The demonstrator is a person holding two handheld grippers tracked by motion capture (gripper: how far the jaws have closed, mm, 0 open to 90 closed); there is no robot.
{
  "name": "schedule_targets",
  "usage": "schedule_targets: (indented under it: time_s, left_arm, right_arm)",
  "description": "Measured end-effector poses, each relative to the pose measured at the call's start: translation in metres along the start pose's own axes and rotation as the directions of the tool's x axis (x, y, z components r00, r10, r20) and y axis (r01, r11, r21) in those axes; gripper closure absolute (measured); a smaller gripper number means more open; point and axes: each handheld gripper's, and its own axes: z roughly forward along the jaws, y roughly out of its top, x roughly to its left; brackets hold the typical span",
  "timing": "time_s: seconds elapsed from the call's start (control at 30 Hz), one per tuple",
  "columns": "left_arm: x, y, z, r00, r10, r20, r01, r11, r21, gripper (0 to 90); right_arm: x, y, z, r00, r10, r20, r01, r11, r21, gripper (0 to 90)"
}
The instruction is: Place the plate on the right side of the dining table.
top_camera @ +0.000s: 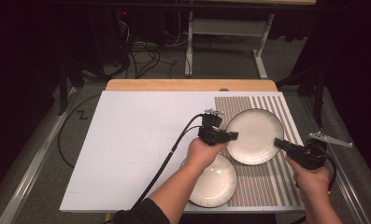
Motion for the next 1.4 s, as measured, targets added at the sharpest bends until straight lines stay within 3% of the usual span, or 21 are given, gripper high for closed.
schedule_targets:
  time_s: [0.37,0.67,1.4]
  left_arm:
    - [0.004,0.008,0.034,0.9993,-0.029,0.023,0.028,0.9977,0.062,71.7]
    - [0.006,0.008,0.05,0.9985,-0.05,0.02,0.048,0.9937,0.102,70.4]
    - [0.004,0.006,0.064,0.9988,-0.039,-0.031,0.043,0.9882,0.147,68.1]
  right_arm:
    - [-0.018,-0.005,-0.007,0.9981,0.009,0.061,-0.009,1.0,0.004,85.4]
    - [-0.027,-0.011,-0.006,0.9961,0.006,0.089,-0.008,1.0,0.025,85.2]
    - [-0.034,-0.016,-0.003,0.9937,-0.001,0.112,-0.004,0.999,0.049,85.1]
